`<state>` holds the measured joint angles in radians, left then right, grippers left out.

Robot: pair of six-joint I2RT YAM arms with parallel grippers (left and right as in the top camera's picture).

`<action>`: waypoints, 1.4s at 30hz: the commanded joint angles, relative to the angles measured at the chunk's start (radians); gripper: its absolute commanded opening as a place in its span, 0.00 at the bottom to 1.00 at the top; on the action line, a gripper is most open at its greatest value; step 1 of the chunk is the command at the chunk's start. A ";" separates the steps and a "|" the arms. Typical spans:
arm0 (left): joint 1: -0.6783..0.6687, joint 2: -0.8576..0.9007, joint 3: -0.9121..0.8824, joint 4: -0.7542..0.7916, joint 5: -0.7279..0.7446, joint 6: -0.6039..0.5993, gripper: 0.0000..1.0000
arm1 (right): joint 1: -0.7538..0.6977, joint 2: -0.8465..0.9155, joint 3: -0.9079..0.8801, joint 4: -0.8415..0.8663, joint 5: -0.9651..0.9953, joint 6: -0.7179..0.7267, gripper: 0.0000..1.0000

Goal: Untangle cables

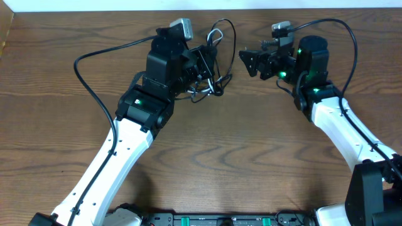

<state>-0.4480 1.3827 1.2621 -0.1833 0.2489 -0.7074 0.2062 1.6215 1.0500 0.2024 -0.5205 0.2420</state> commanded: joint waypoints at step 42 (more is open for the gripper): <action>0.028 -0.011 0.014 0.002 -0.095 -0.138 0.08 | -0.073 0.092 0.018 0.080 -0.149 0.259 0.01</action>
<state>-0.4450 1.3830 1.2617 -0.1375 0.3286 -0.9936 0.2092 1.8046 1.0538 0.3412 -0.6872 0.4381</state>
